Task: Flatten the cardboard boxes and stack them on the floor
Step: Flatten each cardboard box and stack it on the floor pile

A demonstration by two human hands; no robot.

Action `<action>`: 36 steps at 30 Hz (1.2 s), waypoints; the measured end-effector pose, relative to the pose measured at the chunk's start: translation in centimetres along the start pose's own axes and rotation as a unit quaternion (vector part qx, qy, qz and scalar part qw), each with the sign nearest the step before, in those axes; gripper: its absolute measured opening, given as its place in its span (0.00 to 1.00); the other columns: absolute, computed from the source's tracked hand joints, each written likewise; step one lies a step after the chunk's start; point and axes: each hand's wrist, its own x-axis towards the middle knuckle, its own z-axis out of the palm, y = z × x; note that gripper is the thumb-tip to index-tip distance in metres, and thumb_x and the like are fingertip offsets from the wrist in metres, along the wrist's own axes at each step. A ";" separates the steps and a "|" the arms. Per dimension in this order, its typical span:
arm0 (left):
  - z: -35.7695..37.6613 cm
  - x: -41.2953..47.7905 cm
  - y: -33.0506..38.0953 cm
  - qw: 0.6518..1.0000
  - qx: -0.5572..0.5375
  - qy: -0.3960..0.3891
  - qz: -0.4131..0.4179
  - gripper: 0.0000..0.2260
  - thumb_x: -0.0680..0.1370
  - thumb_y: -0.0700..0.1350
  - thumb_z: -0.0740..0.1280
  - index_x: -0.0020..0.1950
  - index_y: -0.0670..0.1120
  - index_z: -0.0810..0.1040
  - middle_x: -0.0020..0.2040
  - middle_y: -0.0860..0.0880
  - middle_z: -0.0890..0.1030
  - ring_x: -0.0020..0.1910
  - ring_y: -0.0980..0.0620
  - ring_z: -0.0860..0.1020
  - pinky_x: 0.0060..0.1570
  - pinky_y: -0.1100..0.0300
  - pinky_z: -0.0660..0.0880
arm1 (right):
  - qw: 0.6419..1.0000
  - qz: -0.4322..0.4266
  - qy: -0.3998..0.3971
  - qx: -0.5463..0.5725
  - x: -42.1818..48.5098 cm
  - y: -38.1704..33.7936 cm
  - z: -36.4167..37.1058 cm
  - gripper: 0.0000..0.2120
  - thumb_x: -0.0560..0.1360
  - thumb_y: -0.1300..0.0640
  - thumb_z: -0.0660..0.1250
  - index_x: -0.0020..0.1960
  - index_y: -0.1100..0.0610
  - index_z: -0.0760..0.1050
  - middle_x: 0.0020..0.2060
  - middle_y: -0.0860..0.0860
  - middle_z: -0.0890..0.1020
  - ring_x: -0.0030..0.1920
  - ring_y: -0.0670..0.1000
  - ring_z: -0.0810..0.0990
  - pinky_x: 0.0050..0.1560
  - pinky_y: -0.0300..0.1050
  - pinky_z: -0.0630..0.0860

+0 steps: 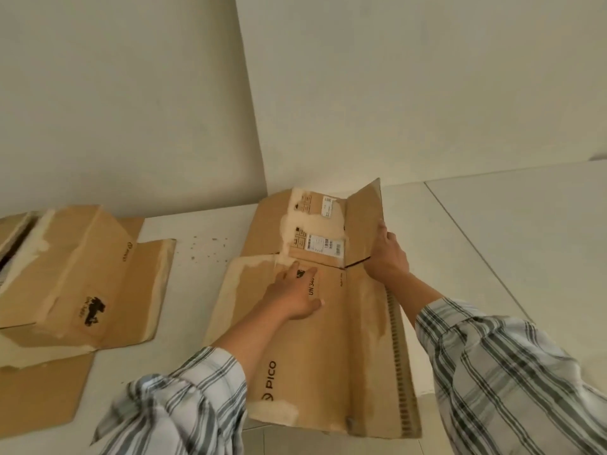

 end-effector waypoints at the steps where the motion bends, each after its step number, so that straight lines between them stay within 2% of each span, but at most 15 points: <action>1: 0.6 1.2 0.1 1.000 0.028 0.004 0.008 0.36 0.79 0.61 0.62 0.81 0.57 0.47 0.81 0.46 0.41 0.79 0.41 0.44 0.74 0.42 0.53 | 1.000 0.002 0.001 -0.013 0.5 0.9 0.3 0.44 0.75 0.66 0.67 0.80 0.51 0.44 0.67 0.56 0.68 0.56 0.60 0.77 0.44 0.51 0.73; 5: 2.6 5.6 1.0 0.993 0.102 0.033 0.042 0.36 0.79 0.59 0.62 0.81 0.56 0.47 0.81 0.47 0.39 0.79 0.42 0.38 0.74 0.39 0.42 | 0.998 -0.006 -0.004 -0.063 2.8 3.4 1.6 0.37 0.75 0.68 0.64 0.78 0.52 0.51 0.69 0.56 0.65 0.54 0.61 0.78 0.43 0.53 0.75; 10: 5.0 10.6 0.6 0.994 0.096 -0.034 0.032 0.35 0.81 0.61 0.58 0.81 0.54 0.43 0.80 0.47 0.35 0.79 0.42 0.38 0.76 0.42 0.43 | 0.993 -0.019 0.005 -0.119 6.1 6.1 3.6 0.34 0.75 0.68 0.63 0.75 0.51 0.55 0.71 0.55 0.61 0.57 0.60 0.74 0.47 0.54 0.78; 12: 5.9 12.0 -0.5 0.995 0.082 -0.046 0.018 0.36 0.80 0.62 0.58 0.81 0.55 0.42 0.80 0.47 0.36 0.79 0.41 0.39 0.76 0.40 0.45 | 0.988 -0.025 0.002 -0.152 7.1 6.5 4.3 0.35 0.75 0.66 0.62 0.77 0.50 0.52 0.76 0.58 0.53 0.63 0.62 0.70 0.55 0.55 0.75; 14: 6.4 13.4 -1.5 0.997 0.058 -0.048 0.004 0.37 0.79 0.63 0.59 0.80 0.57 0.39 0.79 0.47 0.34 0.78 0.39 0.38 0.75 0.37 0.45 | 0.979 -0.031 -0.002 -0.200 8.1 6.8 5.3 0.37 0.76 0.61 0.62 0.79 0.49 0.48 0.78 0.62 0.43 0.72 0.67 0.60 0.68 0.59 0.66; 15: 6.5 14.0 -1.9 0.998 0.048 -0.046 -0.002 0.38 0.79 0.65 0.58 0.79 0.59 0.37 0.79 0.49 0.33 0.78 0.39 0.36 0.75 0.36 0.44 | 0.977 -0.026 -0.006 -0.210 8.5 6.9 6.0 0.37 0.77 0.57 0.62 0.79 0.48 0.46 0.77 0.63 0.38 0.75 0.70 0.52 0.73 0.64 0.57; 16: 6.5 14.7 -2.2 0.998 0.042 -0.040 -0.008 0.39 0.78 0.67 0.57 0.78 0.60 0.35 0.78 0.50 0.31 0.77 0.38 0.34 0.74 0.35 0.43 | 0.977 -0.018 -0.008 -0.214 9.0 7.0 6.7 0.36 0.78 0.52 0.60 0.80 0.47 0.45 0.77 0.62 0.35 0.76 0.72 0.43 0.74 0.68 0.45; 17: 6.3 15.3 -2.4 0.999 0.037 -0.032 -0.014 0.40 0.77 0.69 0.56 0.78 0.61 0.34 0.78 0.51 0.31 0.77 0.38 0.33 0.74 0.34 0.42 | 0.975 -0.013 -0.009 -0.222 9.4 7.1 7.5 0.35 0.78 0.45 0.57 0.80 0.47 0.44 0.77 0.61 0.33 0.75 0.73 0.36 0.70 0.72 0.34; 19: 5.8 16.7 -2.7 0.999 0.034 -0.018 -0.028 0.41 0.75 0.73 0.54 0.77 0.62 0.32 0.77 0.52 0.30 0.76 0.38 0.32 0.73 0.32 0.41 | 0.968 -0.022 -0.021 -0.250 10.2 6.8 8.7 0.35 0.78 0.36 0.50 0.80 0.48 0.46 0.78 0.58 0.36 0.73 0.72 0.30 0.60 0.74 0.22; 22: 4.7 18.8 -3.2 0.998 0.033 -0.015 -0.041 0.45 0.70 0.77 0.53 0.76 0.63 0.31 0.76 0.52 0.29 0.75 0.38 0.31 0.70 0.30 0.40 | 0.974 -0.049 -0.049 -0.215 11.6 5.9 10.6 0.35 0.79 0.34 0.43 0.80 0.50 0.42 0.79 0.53 0.38 0.74 0.69 0.30 0.63 0.77 0.26; 26: 3.8 20.5 -4.0 0.998 0.036 -0.025 -0.050 0.51 0.64 0.80 0.57 0.76 0.64 0.31 0.76 0.53 0.28 0.76 0.38 0.31 0.69 0.28 0.41 | 0.981 -0.063 -0.073 -0.167 13.0 5.1 12.8 0.41 0.76 0.27 0.42 0.79 0.47 0.32 0.78 0.51 0.35 0.75 0.67 0.31 0.70 0.73 0.32; 33: 3.9 21.1 -4.0 0.997 0.045 -0.028 -0.062 0.52 0.64 0.80 0.58 0.76 0.65 0.30 0.76 0.54 0.28 0.75 0.39 0.30 0.70 0.28 0.42 | 0.979 -0.065 -0.083 -0.175 13.5 5.2 12.7 0.43 0.73 0.24 0.39 0.78 0.45 0.31 0.78 0.50 0.34 0.75 0.66 0.30 0.71 0.71 0.34; 36: 3.7 20.7 -3.3 0.996 0.044 -0.019 -0.077 0.51 0.66 0.78 0.60 0.77 0.63 0.33 0.78 0.53 0.31 0.77 0.37 0.34 0.69 0.29 0.48 | 0.973 -0.068 -0.116 -0.189 14.0 5.1 11.8 0.44 0.73 0.23 0.41 0.79 0.44 0.32 0.79 0.50 0.35 0.75 0.68 0.33 0.71 0.72 0.37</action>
